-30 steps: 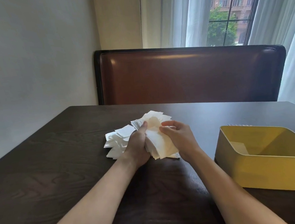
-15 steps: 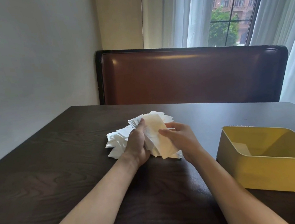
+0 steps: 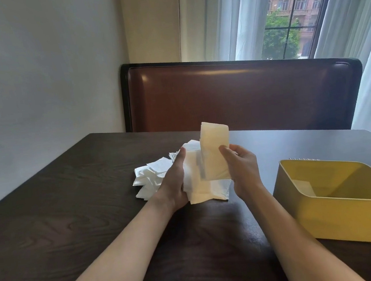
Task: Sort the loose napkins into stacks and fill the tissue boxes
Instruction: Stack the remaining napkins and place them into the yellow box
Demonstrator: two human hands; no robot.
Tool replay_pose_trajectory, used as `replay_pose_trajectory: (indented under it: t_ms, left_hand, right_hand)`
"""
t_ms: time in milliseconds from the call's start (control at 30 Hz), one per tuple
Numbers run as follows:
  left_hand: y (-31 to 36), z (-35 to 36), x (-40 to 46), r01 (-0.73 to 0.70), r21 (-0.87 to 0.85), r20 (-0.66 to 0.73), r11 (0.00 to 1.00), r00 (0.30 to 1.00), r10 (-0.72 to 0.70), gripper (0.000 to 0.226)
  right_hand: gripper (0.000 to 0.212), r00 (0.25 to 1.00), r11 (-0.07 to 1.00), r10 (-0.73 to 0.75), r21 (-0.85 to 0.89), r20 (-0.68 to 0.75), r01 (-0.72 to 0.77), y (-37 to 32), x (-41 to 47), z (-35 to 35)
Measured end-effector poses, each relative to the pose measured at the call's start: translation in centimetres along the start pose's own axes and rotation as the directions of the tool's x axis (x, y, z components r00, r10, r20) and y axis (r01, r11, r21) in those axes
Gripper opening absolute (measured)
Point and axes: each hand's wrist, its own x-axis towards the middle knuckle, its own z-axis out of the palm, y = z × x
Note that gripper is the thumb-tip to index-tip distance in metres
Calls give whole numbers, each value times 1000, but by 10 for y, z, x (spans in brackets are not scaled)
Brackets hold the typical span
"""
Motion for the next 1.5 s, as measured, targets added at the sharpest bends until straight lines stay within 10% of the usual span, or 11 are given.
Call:
replay_pose_trajectory:
  t_ms: [600, 833, 1200, 1500]
  left_hand:
    - [-9, -5, 9, -198, -73, 93, 977, 974, 204, 85]
    - [-5, -3, 6, -117, -73, -57, 990, 992, 113, 42]
    - [3, -12, 15, -195, -230, -208, 953, 967, 147, 38]
    - [2, -6, 7, -118, -244, -53, 963, 993, 108, 60]
  right_hand:
    - [7, 962, 989, 140, -79, 235, -125, -5, -6, 3]
    - [15, 908, 971, 222, -166, 354, -173, 3, -9, 6]
    - [17, 891, 918, 347, -302, 293, -258, -3, -6, -1]
    - [13, 929, 962, 191, 129, 316, -242, -19, -7, -4]
